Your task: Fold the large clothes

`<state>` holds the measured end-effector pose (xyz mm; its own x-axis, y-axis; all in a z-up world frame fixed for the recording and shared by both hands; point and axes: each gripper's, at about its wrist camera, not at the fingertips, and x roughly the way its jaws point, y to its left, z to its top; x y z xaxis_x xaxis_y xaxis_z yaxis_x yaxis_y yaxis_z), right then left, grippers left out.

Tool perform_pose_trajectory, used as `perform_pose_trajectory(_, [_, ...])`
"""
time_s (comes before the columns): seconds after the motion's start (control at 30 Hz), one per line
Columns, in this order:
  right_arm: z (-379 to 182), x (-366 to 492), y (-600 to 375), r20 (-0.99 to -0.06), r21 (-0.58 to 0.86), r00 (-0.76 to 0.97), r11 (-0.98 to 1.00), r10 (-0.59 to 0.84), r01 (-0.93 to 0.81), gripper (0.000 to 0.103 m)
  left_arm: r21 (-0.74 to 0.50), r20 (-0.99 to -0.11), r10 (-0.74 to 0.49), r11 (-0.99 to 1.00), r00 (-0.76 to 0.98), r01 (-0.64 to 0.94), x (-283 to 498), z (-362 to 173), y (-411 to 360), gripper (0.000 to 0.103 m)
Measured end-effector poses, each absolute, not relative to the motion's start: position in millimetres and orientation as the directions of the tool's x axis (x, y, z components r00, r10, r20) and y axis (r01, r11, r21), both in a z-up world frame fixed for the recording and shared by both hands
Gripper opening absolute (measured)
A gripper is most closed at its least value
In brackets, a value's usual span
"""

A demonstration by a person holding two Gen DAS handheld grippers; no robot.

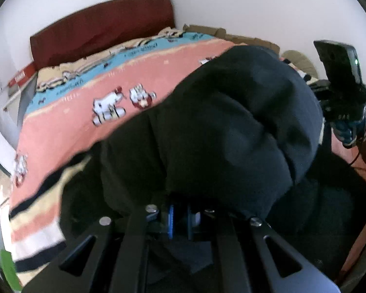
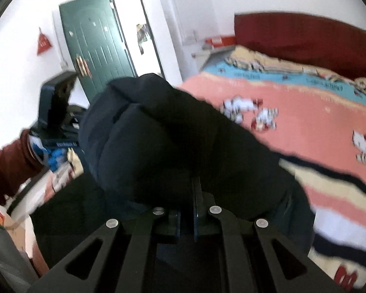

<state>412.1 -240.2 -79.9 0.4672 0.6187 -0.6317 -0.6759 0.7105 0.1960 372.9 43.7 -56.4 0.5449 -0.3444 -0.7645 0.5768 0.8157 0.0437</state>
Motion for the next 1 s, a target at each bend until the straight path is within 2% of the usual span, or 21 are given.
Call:
perform_pose_trajectory(0.1, [-111.2, 407.2, -236.8, -0.676, 0.199, 0.451, 0.734, 0.583, -0.650, 0.008, 0.037, -0.763, -0.345, 0.822, 0.547, 0.569, 370.7, -78.5, 37.8, 0.006])
perform_pose_trajectory(0.2, [-134.0, 419.1, -242.1, -0.675, 0.261, 0.454, 0.763, 0.582, -0.591, 0.009, 0.040, -0.766, -0.321, 0.841, 0.557, 0.539, 379.7, -93.9, 31.6, 0.008])
perform_pose_trajectory(0.37, [-134.6, 427.7, -241.8, -0.679, 0.281, 0.477, 0.798, 0.558, -0.533, 0.008, -0.008, -0.786, -0.305, 0.875, 0.538, 0.484, 392.7, -90.0, 33.7, 0.011])
perform_pose_trajectory(0.6, [-124.8, 425.5, -237.0, -0.708, 0.244, 0.494, 0.831, 0.505, -0.499, 0.021, 0.017, -0.803, -0.244, 0.903, 0.544, 0.430, 387.5, -76.7, 28.6, 0.029])
perform_pose_trajectory(0.83, [-122.8, 426.5, -236.0, -0.720, 0.232, 0.510, 0.856, 0.470, -0.462, 0.028, 0.056, -0.801, -0.167, 0.935, 0.575, 0.350, 377.9, -77.3, 19.3, 0.035])
perform_pose_trajectory(0.93, [-116.2, 415.2, -237.6, -0.721, 0.196, 0.526, 0.861, 0.451, -0.469, 0.048, 0.063, -0.800, -0.156, 0.939, 0.580, 0.339, 367.3, -72.8, 22.5, 0.044])
perform_pose_trajectory(0.97, [-114.7, 412.4, -239.2, -0.720, 0.191, 0.529, 0.862, 0.449, -0.470, 0.062, 0.057, -0.802, -0.156, 0.941, 0.576, 0.333, 363.8, -71.7, 24.1, 0.051])
perform_pose_trajectory(1.0, [-112.6, 408.7, -241.5, -0.718, 0.189, 0.533, 0.863, 0.447, -0.469, 0.070, 0.045, -0.806, -0.160, 0.943, 0.569, 0.329, 359.4, -70.6, 26.6, 0.054])
